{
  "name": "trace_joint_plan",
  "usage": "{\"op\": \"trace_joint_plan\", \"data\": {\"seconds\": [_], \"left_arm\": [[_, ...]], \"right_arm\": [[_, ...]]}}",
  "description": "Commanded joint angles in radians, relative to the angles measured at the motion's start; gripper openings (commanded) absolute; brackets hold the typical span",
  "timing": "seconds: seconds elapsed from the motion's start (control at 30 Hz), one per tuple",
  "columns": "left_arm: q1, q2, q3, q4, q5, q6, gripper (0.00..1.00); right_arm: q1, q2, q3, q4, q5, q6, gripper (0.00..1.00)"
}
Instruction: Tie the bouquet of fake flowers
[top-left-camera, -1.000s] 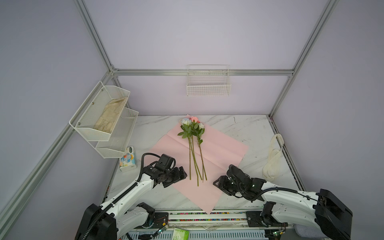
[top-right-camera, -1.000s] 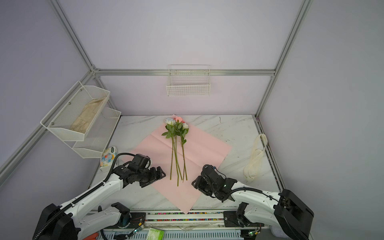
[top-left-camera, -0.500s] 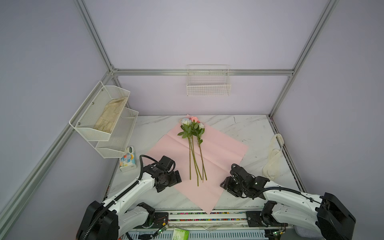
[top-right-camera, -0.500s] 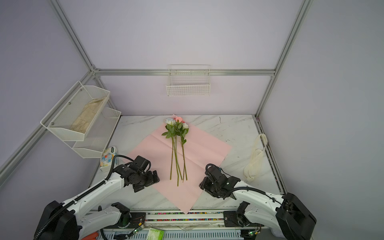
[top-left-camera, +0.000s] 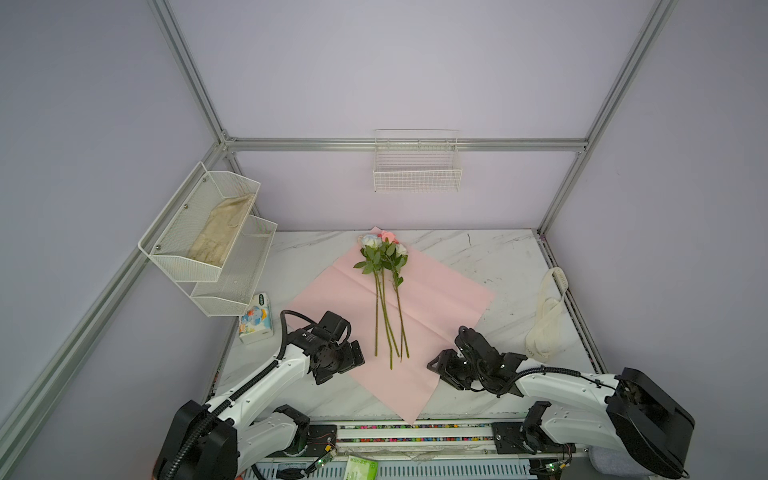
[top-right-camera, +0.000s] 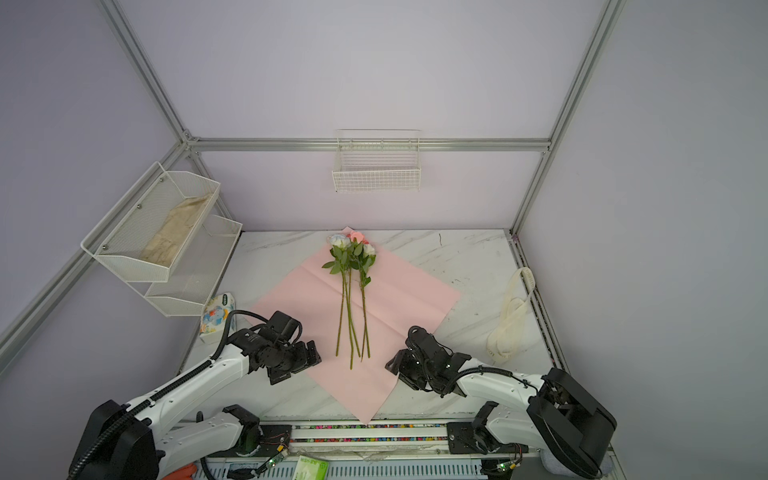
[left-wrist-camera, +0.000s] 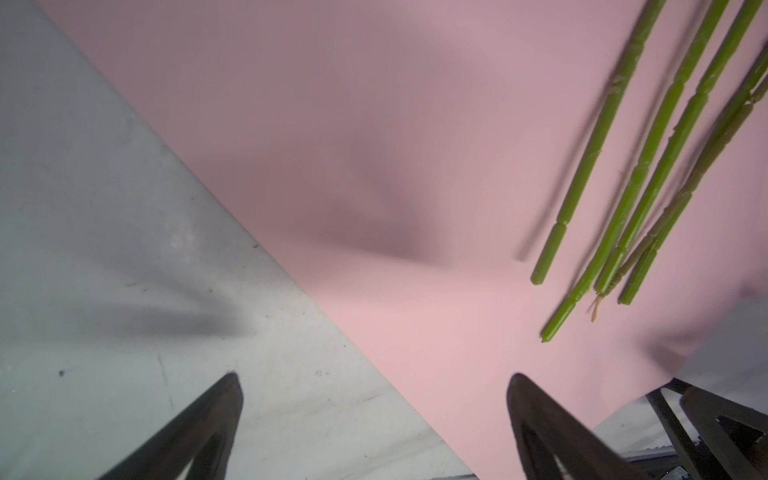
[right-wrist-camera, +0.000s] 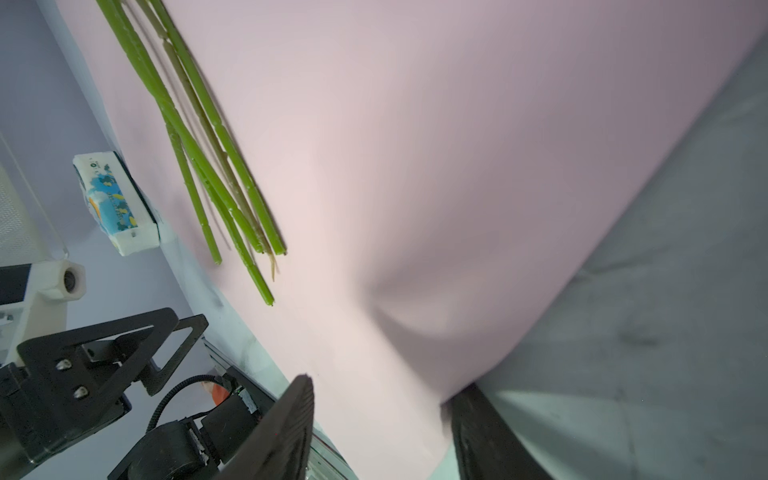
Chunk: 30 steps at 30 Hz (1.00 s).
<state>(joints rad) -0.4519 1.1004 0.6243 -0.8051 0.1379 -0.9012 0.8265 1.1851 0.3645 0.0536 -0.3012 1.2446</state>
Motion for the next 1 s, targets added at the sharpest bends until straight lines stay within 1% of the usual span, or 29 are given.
{"op": "trace_joint_plan", "data": {"seconds": [0.0,0.03,0.1,0.17,0.27,0.43,0.5,0.6,0.67,0.73,0.77,0.83,0.87,0.97], "left_arm": [[0.003,-0.025,0.031,0.033,0.041,-0.013,0.98],[0.004,-0.029,0.029,0.038,0.047,-0.012,0.98],[0.004,-0.035,0.026,0.052,0.059,-0.011,0.98],[0.004,-0.039,0.02,0.069,0.069,-0.011,0.98],[0.004,-0.04,0.027,0.08,0.09,-0.012,0.97],[0.004,-0.076,0.016,0.089,0.105,-0.007,0.96],[0.004,-0.093,0.002,0.114,0.141,0.004,0.95],[0.002,-0.12,-0.012,0.17,0.215,0.045,0.87],[-0.006,-0.145,-0.006,0.202,0.255,0.092,0.8],[-0.021,-0.165,0.011,0.232,0.308,0.164,0.74],[-0.032,-0.171,0.027,0.23,0.313,0.194,0.7],[-0.071,-0.188,0.057,0.226,0.28,0.247,0.61],[-0.097,-0.194,0.066,0.227,0.252,0.263,0.58],[-0.17,-0.205,0.077,0.236,0.176,0.321,0.55]], "right_arm": [[-0.002,-0.023,-0.014,0.082,-0.027,0.006,0.56],[-0.002,-0.024,-0.004,0.097,-0.033,0.001,0.56],[-0.001,-0.013,-0.002,0.168,-0.089,-0.014,0.57],[-0.002,-0.002,-0.009,0.204,-0.095,-0.014,0.57],[-0.002,0.014,-0.023,0.312,-0.108,0.017,0.58],[-0.001,0.015,0.01,0.324,-0.087,0.002,0.58],[-0.002,0.038,0.027,0.324,-0.086,0.0,0.59],[-0.001,0.076,0.042,0.349,-0.092,0.013,0.59],[-0.001,0.091,0.04,0.385,-0.101,0.04,0.59],[-0.002,0.096,0.041,0.381,-0.089,0.05,0.59],[-0.001,0.095,0.041,0.381,-0.081,0.055,0.59],[-0.003,0.099,0.038,0.382,-0.069,0.077,0.59],[-0.003,0.104,0.04,0.384,-0.068,0.082,0.59],[-0.004,0.114,0.057,0.387,-0.068,0.083,0.59]]}}
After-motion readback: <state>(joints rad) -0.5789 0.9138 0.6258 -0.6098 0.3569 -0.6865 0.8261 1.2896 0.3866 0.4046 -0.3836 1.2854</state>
